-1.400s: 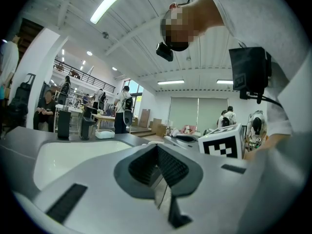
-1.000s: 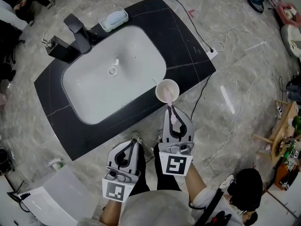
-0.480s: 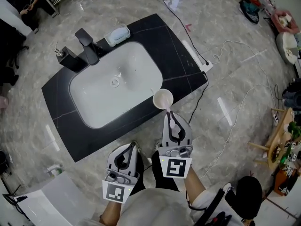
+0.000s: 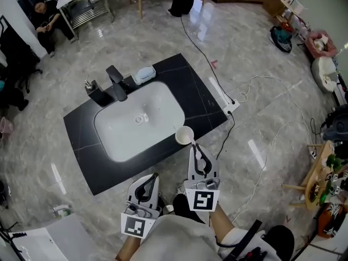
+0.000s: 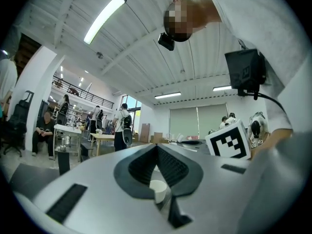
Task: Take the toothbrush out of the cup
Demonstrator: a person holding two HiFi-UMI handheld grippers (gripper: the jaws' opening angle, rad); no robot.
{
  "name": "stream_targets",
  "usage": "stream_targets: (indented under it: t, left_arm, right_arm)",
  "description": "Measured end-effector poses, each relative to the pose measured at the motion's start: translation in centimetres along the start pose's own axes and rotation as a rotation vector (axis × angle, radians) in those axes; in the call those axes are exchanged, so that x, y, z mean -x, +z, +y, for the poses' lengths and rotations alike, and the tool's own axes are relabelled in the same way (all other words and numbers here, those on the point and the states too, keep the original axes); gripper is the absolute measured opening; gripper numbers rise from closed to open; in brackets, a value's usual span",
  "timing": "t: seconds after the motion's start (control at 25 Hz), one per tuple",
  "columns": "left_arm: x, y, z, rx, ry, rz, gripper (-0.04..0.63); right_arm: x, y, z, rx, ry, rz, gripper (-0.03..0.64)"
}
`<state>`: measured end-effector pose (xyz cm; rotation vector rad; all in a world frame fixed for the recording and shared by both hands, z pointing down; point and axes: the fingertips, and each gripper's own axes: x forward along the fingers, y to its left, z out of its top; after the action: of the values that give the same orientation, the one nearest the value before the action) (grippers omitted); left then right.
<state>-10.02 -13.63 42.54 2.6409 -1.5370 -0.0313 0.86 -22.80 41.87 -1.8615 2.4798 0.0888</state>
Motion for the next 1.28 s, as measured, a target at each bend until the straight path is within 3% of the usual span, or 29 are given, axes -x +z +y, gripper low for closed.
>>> stream_targets:
  t: [0.72, 1.28]
  left_arm:
    - [1.2, 5.3, -1.9, -0.023, -0.035, -0.064, -0.005]
    - [2.4, 5.0, -4.1, -0.017, -0.101, -0.058, -0.005]
  right_arm:
    - [3.4, 6.0, 1.0, 0.026, 0.078, -0.057, 0.028]
    - [8.9, 6.8, 2.7, -0.026, 0.079, -0.034, 0.028]
